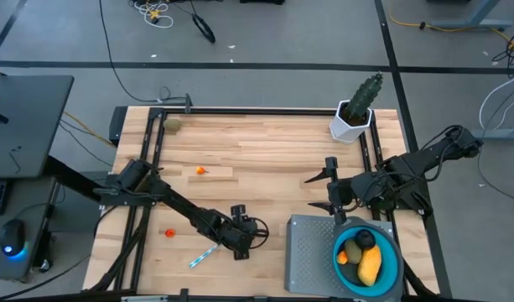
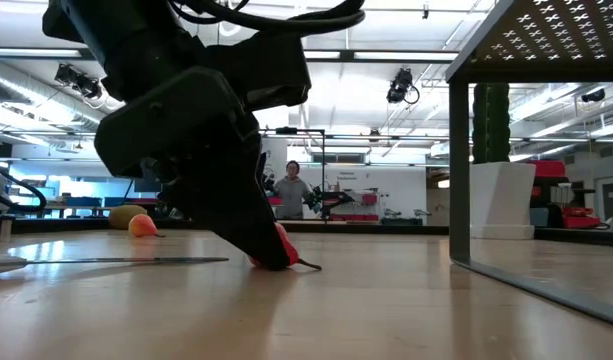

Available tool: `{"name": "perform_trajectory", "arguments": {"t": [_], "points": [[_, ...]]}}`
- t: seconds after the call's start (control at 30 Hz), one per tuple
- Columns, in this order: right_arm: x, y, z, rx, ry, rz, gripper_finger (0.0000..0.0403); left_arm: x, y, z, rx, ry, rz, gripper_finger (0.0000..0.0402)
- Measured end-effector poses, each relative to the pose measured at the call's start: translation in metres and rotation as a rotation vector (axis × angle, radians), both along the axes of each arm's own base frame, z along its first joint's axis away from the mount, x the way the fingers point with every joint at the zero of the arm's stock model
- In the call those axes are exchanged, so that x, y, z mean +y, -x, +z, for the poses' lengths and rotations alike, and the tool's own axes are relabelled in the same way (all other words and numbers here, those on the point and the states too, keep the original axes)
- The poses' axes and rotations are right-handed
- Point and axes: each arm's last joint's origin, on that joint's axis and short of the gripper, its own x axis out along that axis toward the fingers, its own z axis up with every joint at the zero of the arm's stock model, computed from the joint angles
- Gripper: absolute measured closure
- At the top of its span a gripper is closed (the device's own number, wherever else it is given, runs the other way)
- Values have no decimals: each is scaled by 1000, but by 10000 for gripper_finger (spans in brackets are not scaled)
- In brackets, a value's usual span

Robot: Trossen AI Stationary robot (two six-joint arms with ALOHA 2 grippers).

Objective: Pick & Place Fruit
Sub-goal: Put the yellow pear into the blue strainer bowl on the shelf

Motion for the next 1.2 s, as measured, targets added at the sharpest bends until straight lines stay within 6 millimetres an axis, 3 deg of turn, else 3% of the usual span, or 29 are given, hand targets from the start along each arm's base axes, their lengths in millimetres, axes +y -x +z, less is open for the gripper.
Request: {"name": "perform_trajectory", "arguments": {"t": [0.27, 0.43, 0.53, 0.67, 0.83, 0.93, 1.2], "points": [[0, -1, -5, -2, 15, 8, 99, -2, -5, 8, 12, 2, -28, 277], [0, -4, -17, -14, 65, 31, 99, -3, -10, 28, 20, -91, -50, 270], [0, -6, -17, -47, 86, 14, 99, -2, -12, 48, 52, -257, -71, 259], [-1, -8, -13, -88, 109, -27, 99, 1, -19, 91, 48, -537, -63, 261], [-2, -9, -12, -107, 69, -58, 99, 6, -34, 150, -78, -922, 100, 271], [-4, -10, -10, -123, 43, -79, 99, 10, -40, 168, -36, -1105, 121, 268], [-10, -10, -8, -125, -22, -63, 99, 28, -70, 187, -156, -1087, 12, 258]]}}
